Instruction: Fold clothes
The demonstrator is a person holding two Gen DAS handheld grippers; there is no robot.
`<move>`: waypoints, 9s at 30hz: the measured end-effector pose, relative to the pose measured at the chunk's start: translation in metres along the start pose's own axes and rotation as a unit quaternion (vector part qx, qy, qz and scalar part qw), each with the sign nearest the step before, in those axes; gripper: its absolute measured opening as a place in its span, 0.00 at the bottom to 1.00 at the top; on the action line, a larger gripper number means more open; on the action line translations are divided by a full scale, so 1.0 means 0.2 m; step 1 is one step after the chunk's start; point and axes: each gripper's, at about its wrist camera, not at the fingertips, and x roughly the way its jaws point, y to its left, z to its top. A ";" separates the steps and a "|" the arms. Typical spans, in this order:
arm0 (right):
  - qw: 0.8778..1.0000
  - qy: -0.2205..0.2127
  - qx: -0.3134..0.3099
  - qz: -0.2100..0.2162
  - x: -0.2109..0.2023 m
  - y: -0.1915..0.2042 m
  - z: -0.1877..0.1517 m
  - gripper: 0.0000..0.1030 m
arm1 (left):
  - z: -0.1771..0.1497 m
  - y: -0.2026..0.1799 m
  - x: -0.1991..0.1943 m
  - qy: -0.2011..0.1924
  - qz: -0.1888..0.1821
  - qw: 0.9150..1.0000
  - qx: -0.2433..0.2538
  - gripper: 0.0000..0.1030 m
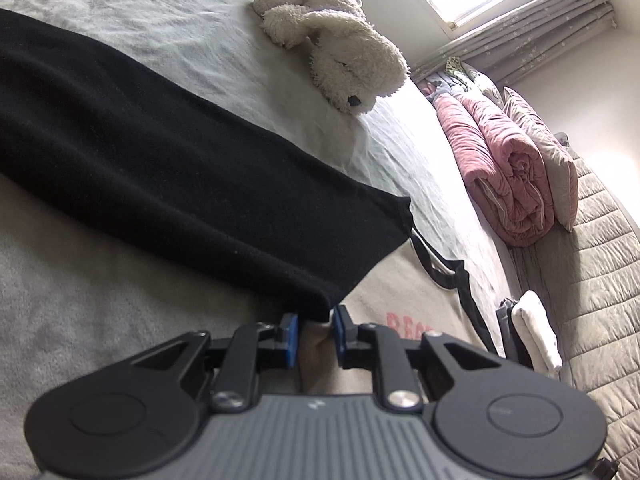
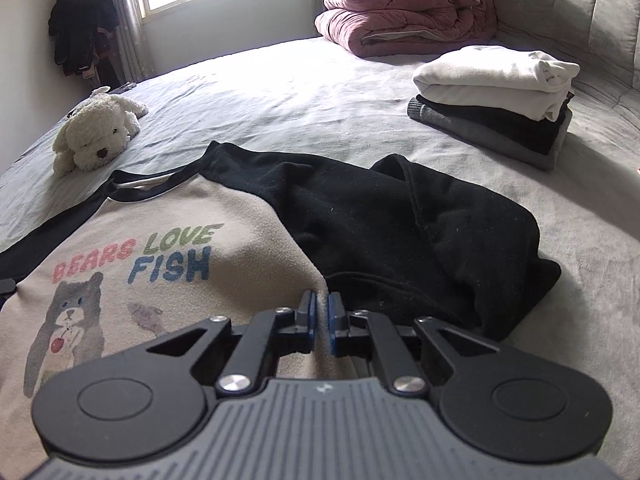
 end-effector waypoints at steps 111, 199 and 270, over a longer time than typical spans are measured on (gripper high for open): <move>0.941 0.058 -0.114 0.314 0.00 1.19 -0.15 0.15 | -0.54 0.06 -0.58 0.023 0.018 0.989 0.142 0.03; 0.990 0.084 0.025 0.107 -0.65 -0.29 -0.33 0.47 | -0.70 0.27 -0.58 0.210 -0.128 0.967 0.067 0.13; 0.998 0.012 0.015 0.058 -0.05 -0.30 0.22 0.45 | -0.60 -0.53 -0.32 0.163 -0.019 0.966 0.197 0.69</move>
